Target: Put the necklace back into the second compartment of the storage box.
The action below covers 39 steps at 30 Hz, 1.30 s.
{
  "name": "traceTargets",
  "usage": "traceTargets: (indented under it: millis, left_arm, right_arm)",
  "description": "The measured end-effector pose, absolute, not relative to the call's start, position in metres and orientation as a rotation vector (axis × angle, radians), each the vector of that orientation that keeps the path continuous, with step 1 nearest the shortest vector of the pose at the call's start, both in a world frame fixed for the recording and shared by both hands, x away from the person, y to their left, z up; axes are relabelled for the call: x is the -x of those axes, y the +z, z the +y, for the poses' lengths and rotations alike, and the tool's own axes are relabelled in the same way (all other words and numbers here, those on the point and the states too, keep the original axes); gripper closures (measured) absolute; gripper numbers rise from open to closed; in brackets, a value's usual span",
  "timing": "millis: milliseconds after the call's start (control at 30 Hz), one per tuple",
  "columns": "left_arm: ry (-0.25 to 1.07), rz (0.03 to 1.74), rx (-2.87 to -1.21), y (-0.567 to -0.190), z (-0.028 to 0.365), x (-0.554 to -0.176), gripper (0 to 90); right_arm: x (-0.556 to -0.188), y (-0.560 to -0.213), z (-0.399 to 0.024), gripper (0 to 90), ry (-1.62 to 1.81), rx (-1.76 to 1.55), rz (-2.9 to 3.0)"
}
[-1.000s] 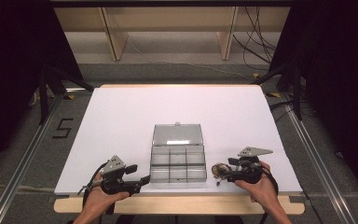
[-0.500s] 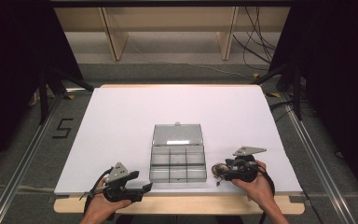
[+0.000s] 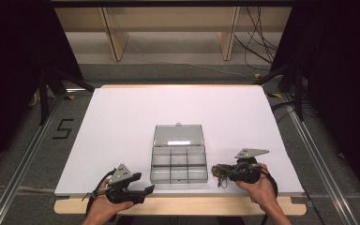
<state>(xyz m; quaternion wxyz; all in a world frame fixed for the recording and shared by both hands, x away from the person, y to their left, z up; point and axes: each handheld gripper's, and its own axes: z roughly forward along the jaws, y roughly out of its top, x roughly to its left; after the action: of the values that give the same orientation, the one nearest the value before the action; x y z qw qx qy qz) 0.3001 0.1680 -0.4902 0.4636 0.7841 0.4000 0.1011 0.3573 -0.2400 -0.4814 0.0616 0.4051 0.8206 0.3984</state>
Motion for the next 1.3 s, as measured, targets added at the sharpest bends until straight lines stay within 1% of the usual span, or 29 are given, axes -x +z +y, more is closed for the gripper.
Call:
traceTargets:
  millis: [67, 300, 367, 433, 667, 700, 733, 867, 900, 1300]
  left_arm:
    - [0.254, 0.977, -1.924, -0.49, 0.168, -0.301, 28.0]
    - [0.261, 0.962, -1.924, -0.489, 0.169, -0.301, 28.1]
    - [0.264, 0.965, -1.929, -0.489, 0.168, -0.3, 28.1]
    - [0.262, 0.951, -1.936, -0.489, 0.168, -0.301, 28.0]
    - [0.258, 0.958, -1.935, -0.489, 0.167, -0.3, 28.0]
    - [0.256, 0.964, -1.938, -0.489, 0.166, -0.3, 28.0]
    - [0.25, 0.973, -1.927, -0.49, 0.166, -0.299, 28.0]
    - [0.26, 0.947, -1.947, -0.49, 0.167, -0.301, 28.0]
    - [0.264, 0.94, -1.944, -0.491, 0.167, -0.3, 28.0]
    - [0.26, 0.941, -1.952, -0.491, 0.167, -0.301, 28.0]
  right_arm:
    - [-0.354, -0.479, -0.237, 80.7, 1.215, -1.227, 2.492]
    - [-0.348, -0.46, -0.236, 81.1, 1.173, -1.073, 2.449]
    - [-0.345, -0.453, -0.235, 81.1, 1.176, -1.091, 2.444]
    - [-0.347, -0.449, -0.236, 81.1, 1.167, -1.038, 2.43]
    - [-0.35, -0.443, -0.237, 81.1, 1.142, -0.994, 2.439]
    - [-0.348, -0.44, -0.236, 81.0, 1.127, -1.048, 2.44]
    - [-0.351, -0.44, -0.237, 81.1, 1.131, -1.004, 2.426]
    - [-0.35, -0.431, -0.234, 81.0, 1.12, -1.023, 2.433]
    - [-0.352, -0.429, -0.235, 81.0, 1.126, -0.978, 2.426]
    - [-0.36, -0.402, -0.225, 81.0, 1.127, -0.892, 2.44]
